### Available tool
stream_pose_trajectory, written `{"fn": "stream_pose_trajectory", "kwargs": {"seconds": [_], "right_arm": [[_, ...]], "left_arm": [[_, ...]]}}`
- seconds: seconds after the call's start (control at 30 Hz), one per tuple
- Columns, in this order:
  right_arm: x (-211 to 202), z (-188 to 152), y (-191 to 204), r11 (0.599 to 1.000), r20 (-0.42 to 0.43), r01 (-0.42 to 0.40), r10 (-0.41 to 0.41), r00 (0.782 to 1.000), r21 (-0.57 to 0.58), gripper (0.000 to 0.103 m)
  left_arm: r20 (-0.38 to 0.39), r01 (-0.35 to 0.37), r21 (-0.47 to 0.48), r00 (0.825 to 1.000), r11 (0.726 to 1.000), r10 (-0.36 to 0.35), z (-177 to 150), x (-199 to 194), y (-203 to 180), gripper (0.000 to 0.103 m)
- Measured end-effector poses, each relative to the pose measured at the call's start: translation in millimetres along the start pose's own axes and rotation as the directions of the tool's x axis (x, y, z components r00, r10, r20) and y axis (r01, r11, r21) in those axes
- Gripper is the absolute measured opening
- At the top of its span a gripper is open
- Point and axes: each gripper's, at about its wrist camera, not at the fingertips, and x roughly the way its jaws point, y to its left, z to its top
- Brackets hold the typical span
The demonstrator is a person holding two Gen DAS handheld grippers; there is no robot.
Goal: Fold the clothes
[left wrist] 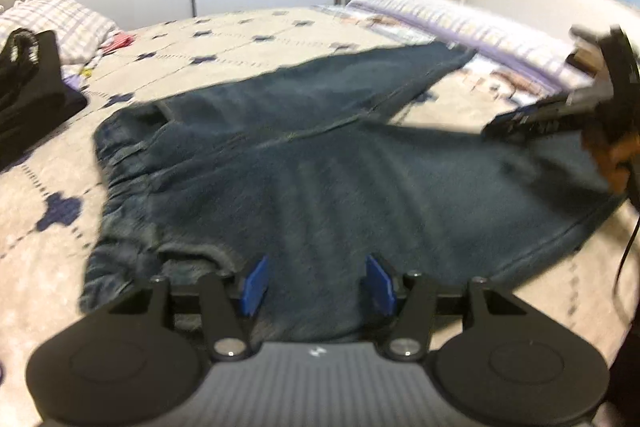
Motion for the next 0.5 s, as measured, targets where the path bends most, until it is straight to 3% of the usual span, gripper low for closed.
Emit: {"fn": "stream_pose_trajectory", "kwargs": {"seconds": [0.1,0.23,0.37,0.5], "right_arm": [[-8.1,-10.5,22.4,0.997,0.047,-0.058,0.056,0.997,0.041,0.04],[-4.1,-38.0,27.9,0.993,0.037,-0.089,0.086,0.996,0.079,0.04],[-21.2,-60.7,4.0,0.998,0.077,-0.042,0.039,0.996,0.038,0.04],[-44.8,-80.9,-42.5,0.993,0.078,-0.007,-0.002,0.997,0.118,0.041]], "left_arm": [[0.031,0.057,-0.005,0.998,0.998,-0.057,4.5,10.0,-8.9,0.056],[0.011,0.115,-0.046,0.993,0.992,-0.114,1.2,32.2,-12.5,0.057],[0.023,0.128,-0.03,0.992,0.991,-0.128,-3.1,34.2,-13.9,0.061],[0.021,0.137,-0.012,0.99,0.991,-0.136,-5.2,34.3,-16.7,0.065]]}}
